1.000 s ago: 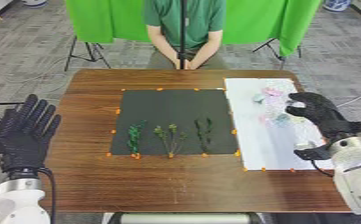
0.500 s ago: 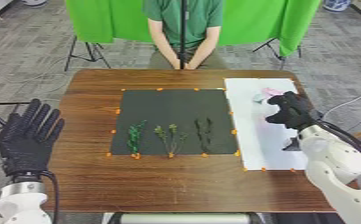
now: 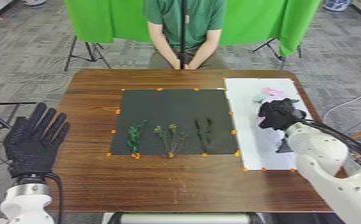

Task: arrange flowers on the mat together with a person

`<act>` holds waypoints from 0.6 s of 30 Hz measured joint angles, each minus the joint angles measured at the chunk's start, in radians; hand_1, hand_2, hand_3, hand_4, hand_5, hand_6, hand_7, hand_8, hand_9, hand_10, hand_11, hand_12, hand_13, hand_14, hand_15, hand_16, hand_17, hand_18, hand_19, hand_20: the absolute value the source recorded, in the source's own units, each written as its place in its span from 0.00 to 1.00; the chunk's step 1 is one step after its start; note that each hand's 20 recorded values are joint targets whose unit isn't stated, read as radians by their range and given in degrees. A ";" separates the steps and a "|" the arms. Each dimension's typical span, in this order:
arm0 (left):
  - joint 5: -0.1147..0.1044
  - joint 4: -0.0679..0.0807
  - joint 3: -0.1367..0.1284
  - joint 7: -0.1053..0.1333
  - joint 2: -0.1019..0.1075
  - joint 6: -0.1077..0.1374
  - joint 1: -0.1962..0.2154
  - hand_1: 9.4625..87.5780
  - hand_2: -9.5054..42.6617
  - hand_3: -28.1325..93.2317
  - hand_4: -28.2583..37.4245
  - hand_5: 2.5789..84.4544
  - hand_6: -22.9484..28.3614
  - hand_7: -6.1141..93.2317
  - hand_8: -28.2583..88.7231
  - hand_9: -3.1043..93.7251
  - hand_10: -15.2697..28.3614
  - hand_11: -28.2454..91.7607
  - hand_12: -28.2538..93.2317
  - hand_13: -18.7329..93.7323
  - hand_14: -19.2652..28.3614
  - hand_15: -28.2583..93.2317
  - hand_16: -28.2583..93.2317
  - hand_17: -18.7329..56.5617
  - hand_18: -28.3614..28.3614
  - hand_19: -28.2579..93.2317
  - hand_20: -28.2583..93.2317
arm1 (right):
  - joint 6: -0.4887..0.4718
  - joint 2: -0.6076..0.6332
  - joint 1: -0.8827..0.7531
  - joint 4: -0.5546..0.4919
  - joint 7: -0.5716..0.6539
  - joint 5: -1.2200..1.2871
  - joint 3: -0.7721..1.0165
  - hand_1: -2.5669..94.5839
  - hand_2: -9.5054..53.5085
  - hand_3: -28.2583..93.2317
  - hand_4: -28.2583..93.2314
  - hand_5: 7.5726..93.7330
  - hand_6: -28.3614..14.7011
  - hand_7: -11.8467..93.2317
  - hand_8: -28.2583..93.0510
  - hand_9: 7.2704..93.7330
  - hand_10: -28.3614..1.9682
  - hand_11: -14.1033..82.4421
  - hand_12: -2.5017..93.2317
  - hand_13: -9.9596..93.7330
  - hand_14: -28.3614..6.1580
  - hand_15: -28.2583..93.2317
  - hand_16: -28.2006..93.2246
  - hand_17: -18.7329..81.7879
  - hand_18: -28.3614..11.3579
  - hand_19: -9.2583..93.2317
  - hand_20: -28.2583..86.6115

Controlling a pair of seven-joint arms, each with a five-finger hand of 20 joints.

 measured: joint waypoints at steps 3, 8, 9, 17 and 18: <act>-0.008 0.000 -0.001 0.000 -0.002 0.000 0.003 0.21 0.41 0.85 0.00 0.44 0.60 0.21 0.15 0.34 0.66 0.37 0.28 0.37 0.73 0.43 0.18 0.14 0.76 0.53 0.31 | 0.004 -0.001 0.015 0.005 0.006 -0.047 -0.021 0.58 0.00 0.81 0.00 0.64 0.74 0.39 0.14 0.79 0.73 0.28 0.34 0.56 0.58 0.39 0.38 0.29 0.32 0.41 0.31; -0.016 0.000 -0.001 -0.001 -0.003 0.000 0.006 0.21 0.41 0.85 0.00 0.43 0.60 0.21 0.15 0.34 0.66 0.37 0.28 0.37 0.74 0.43 0.18 0.14 0.76 0.53 0.31 | 0.083 0.000 0.020 0.020 0.020 -0.070 -0.052 0.65 0.00 0.77 0.00 0.71 0.80 0.51 0.18 0.91 0.79 0.25 0.45 0.66 0.69 0.41 0.46 0.32 0.34 0.38 0.33; -0.017 0.000 -0.001 -0.002 -0.003 0.000 0.006 0.21 0.41 0.85 0.00 0.43 0.60 0.21 0.15 0.34 0.66 0.37 0.28 0.37 0.74 0.43 0.18 0.14 0.76 0.53 0.31 | 0.107 0.001 0.020 0.025 0.020 -0.070 -0.059 0.65 0.00 0.77 0.00 0.72 0.81 0.53 0.18 0.91 0.80 0.26 0.46 0.66 0.70 0.41 0.48 0.33 0.34 0.37 0.34; -0.032 0.000 -0.001 -0.001 -0.004 0.000 0.007 0.21 0.42 0.84 0.00 0.43 0.60 0.21 0.15 0.34 0.66 0.37 0.28 0.38 0.74 0.43 0.18 0.14 0.76 0.53 0.31 | 0.160 0.021 0.009 -0.003 -0.003 -0.049 -0.078 0.65 0.00 0.78 0.00 0.72 0.80 0.54 0.18 0.91 0.81 0.26 0.47 0.68 0.72 0.40 0.51 0.33 0.34 0.37 0.35; -0.035 0.000 -0.001 -0.001 -0.004 0.000 0.008 0.21 0.42 0.84 0.00 0.43 0.60 0.21 0.15 0.34 0.66 0.37 0.28 0.38 0.74 0.43 0.18 0.14 0.76 0.53 0.31 | 0.170 0.027 0.010 -0.017 -0.009 -0.046 -0.088 0.65 0.00 0.78 0.00 0.72 0.80 0.55 0.18 0.91 0.81 0.26 0.47 0.68 0.72 0.40 0.51 0.33 0.34 0.37 0.34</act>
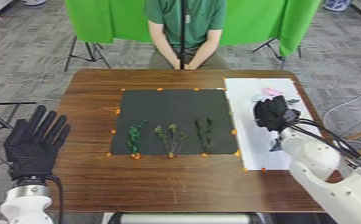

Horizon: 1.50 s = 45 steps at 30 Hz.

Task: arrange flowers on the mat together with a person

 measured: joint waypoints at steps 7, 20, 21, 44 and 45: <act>-0.031 0.007 0.002 0.000 -0.003 -0.004 0.005 0.20 0.46 0.81 0.00 0.43 0.60 0.21 0.15 0.35 0.66 0.38 0.28 0.38 0.74 0.43 0.18 0.14 0.76 0.53 0.31 | 0.023 0.003 0.125 -0.090 -0.063 0.023 -0.147 0.64 0.00 0.79 0.00 0.71 0.81 0.54 0.19 0.90 0.82 0.25 0.47 0.68 0.72 0.39 0.53 0.32 0.34 0.36 0.34; -0.062 0.043 0.051 0.010 0.003 -0.005 -0.017 0.22 0.51 0.76 0.00 0.44 0.60 0.20 0.15 0.35 0.66 0.37 0.28 0.38 0.74 0.43 0.18 0.14 0.77 0.53 0.31 | -0.028 -0.331 0.547 0.110 -0.314 -0.073 -0.466 0.63 0.00 0.80 0.00 0.69 0.81 0.54 0.18 0.89 0.82 0.25 0.47 0.68 0.72 0.39 0.52 0.32 0.33 0.36 0.34; -0.062 0.045 0.056 0.014 0.006 -0.005 -0.019 0.22 0.51 0.76 0.00 0.44 0.60 0.20 0.15 0.35 0.66 0.37 0.28 0.38 0.74 0.43 0.18 0.14 0.77 0.53 0.31 | -0.033 -0.361 0.569 0.128 -0.315 -0.073 -0.493 0.62 0.00 0.80 0.00 0.69 0.80 0.54 0.18 0.89 0.82 0.25 0.47 0.68 0.71 0.39 0.52 0.32 0.33 0.36 0.34; -0.078 0.056 0.117 0.093 0.103 -0.009 -0.096 0.21 0.51 0.77 0.00 0.44 0.60 0.20 0.15 0.35 0.66 0.37 0.28 0.38 0.74 0.43 0.18 0.14 0.77 0.53 0.31 | -0.076 -0.676 0.631 0.349 -0.236 -0.114 -0.663 0.61 0.00 0.79 0.00 0.65 0.78 0.53 0.16 0.85 0.79 0.24 0.44 0.66 0.66 0.39 0.48 0.31 0.31 0.40 0.34; -0.079 0.056 0.118 0.096 0.104 -0.009 -0.097 0.21 0.51 0.77 0.00 0.44 0.60 0.20 0.15 0.35 0.66 0.37 0.28 0.38 0.74 0.43 0.18 0.14 0.77 0.53 0.31 | -0.080 -0.678 0.631 0.352 -0.241 -0.118 -0.663 0.61 0.00 0.79 0.00 0.64 0.78 0.53 0.16 0.85 0.79 0.24 0.44 0.66 0.66 0.39 0.48 0.31 0.31 0.40 0.34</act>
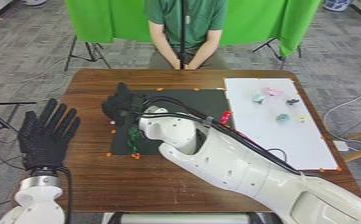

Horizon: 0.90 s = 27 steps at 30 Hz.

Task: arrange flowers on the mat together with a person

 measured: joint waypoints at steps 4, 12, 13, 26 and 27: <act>-0.003 0.000 0.006 0.007 0.004 -0.002 -0.007 0.20 0.51 0.78 0.00 0.44 0.60 0.20 0.15 0.35 0.66 0.37 0.28 0.38 0.74 0.43 0.18 0.14 0.77 0.53 0.31 | -0.019 -0.005 -0.002 0.009 -0.001 -0.008 0.009 0.61 0.00 0.79 0.00 0.63 0.76 0.53 0.16 0.83 0.77 0.25 0.45 0.66 0.66 0.40 0.47 0.30 0.31 0.41 0.33; -0.005 0.005 0.007 0.008 0.005 -0.006 -0.017 0.18 0.50 0.81 0.00 0.44 0.60 0.20 0.15 0.35 0.66 0.37 0.28 0.38 0.74 0.43 0.18 0.14 0.77 0.53 0.31 | -0.061 -0.010 -0.018 0.015 0.022 -0.012 0.031 0.61 0.00 0.79 0.00 0.61 0.75 0.54 0.15 0.81 0.76 0.25 0.44 0.64 0.63 0.40 0.46 0.29 0.30 0.42 0.32; -0.005 0.007 0.007 0.007 0.004 -0.007 -0.018 0.18 0.49 0.82 0.00 0.44 0.60 0.20 0.15 0.35 0.66 0.37 0.28 0.38 0.73 0.43 0.18 0.14 0.77 0.53 0.31 | -0.076 -0.012 -0.026 0.015 0.022 -0.018 0.042 0.61 0.00 0.80 0.00 0.61 0.75 0.54 0.15 0.81 0.76 0.25 0.43 0.64 0.63 0.41 0.45 0.29 0.30 0.42 0.32; -0.002 0.034 0.005 -0.015 -0.021 -0.011 -0.031 0.20 0.42 0.85 0.00 0.44 0.60 0.21 0.15 0.35 0.66 0.38 0.28 0.38 0.73 0.43 0.18 0.14 0.77 0.53 0.31 | -0.075 -0.003 -0.055 0.015 0.053 -0.014 0.021 0.56 0.00 0.84 0.00 0.57 0.73 0.47 0.14 0.70 0.72 0.33 0.33 0.61 0.59 0.42 0.42 0.28 0.29 0.46 0.30; -0.003 0.035 0.005 -0.015 -0.022 -0.011 -0.031 0.21 0.41 0.85 0.00 0.44 0.60 0.21 0.15 0.35 0.66 0.38 0.28 0.38 0.73 0.43 0.18 0.14 0.77 0.53 0.31 | -0.073 -0.002 -0.055 0.015 0.056 -0.011 0.018 0.55 0.00 0.86 0.00 0.57 0.73 0.45 0.11 0.69 0.70 0.35 0.30 0.60 0.59 0.42 0.42 0.28 0.29 0.46 0.29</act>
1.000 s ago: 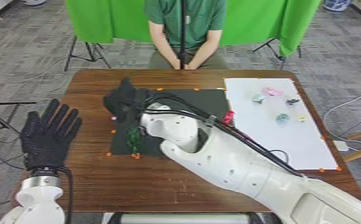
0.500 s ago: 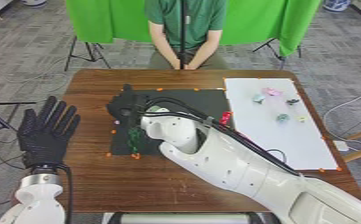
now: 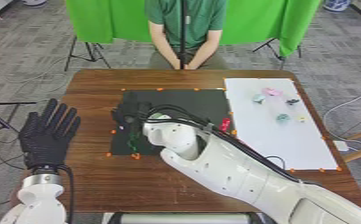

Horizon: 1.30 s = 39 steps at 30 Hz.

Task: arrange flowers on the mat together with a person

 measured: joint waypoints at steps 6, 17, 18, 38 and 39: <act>-0.006 0.002 -0.002 0.000 -0.001 0.001 0.002 0.27 0.29 0.85 0.00 0.44 0.60 0.21 0.15 0.35 0.66 0.38 0.28 0.38 0.73 0.44 0.18 0.14 0.77 0.54 0.31 | -0.011 0.005 -0.003 -0.003 0.008 0.010 0.003 0.52 0.00 0.91 0.00 0.55 0.73 0.43 0.06 0.64 0.62 0.38 0.22 0.59 0.56 0.41 0.41 0.27 0.28 0.47 0.29; -0.014 0.005 -0.008 -0.003 -0.002 0.001 0.007 0.29 0.25 0.85 0.00 0.43 0.60 0.22 0.15 0.35 0.66 0.38 0.28 0.38 0.72 0.44 0.18 0.14 0.77 0.54 0.31 | -0.031 0.015 -0.008 -0.027 0.033 0.047 0.010 0.49 0.00 0.91 0.00 0.51 0.69 0.40 0.07 0.59 0.58 0.34 0.20 0.57 0.54 0.41 0.41 0.25 0.26 0.48 0.28; -0.015 0.005 -0.008 -0.003 -0.002 0.001 0.008 0.29 0.25 0.85 0.00 0.43 0.60 0.22 0.15 0.35 0.66 0.38 0.28 0.38 0.72 0.44 0.18 0.14 0.77 0.54 0.31 | -0.034 0.015 -0.010 -0.029 0.032 0.048 0.012 0.48 0.00 0.91 0.00 0.50 0.69 0.40 0.07 0.58 0.58 0.34 0.20 0.57 0.53 0.41 0.41 0.25 0.26 0.48 0.28; -0.014 -0.005 -0.060 -0.071 -0.066 0.003 0.055 0.21 0.38 0.84 0.00 0.44 0.60 0.21 0.14 0.35 0.66 0.38 0.28 0.38 0.73 0.43 0.18 0.14 0.77 0.54 0.31 | -0.057 0.083 -0.184 -0.300 0.056 0.380 0.297 0.41 0.00 0.91 0.00 0.43 0.59 0.34 0.10 0.48 0.46 0.30 0.19 0.47 0.41 0.38 0.38 0.26 0.26 0.50 0.28; -0.014 -0.007 -0.063 -0.073 -0.070 0.003 0.060 0.21 0.39 0.84 0.00 0.44 0.60 0.21 0.14 0.35 0.66 0.38 0.28 0.38 0.73 0.43 0.18 0.14 0.77 0.54 0.31 | -0.047 0.100 -0.206 -0.342 0.061 0.442 0.327 0.41 0.00 0.91 0.00 0.43 0.59 0.34 0.10 0.47 0.47 0.30 0.19 0.47 0.41 0.38 0.38 0.26 0.27 0.50 0.28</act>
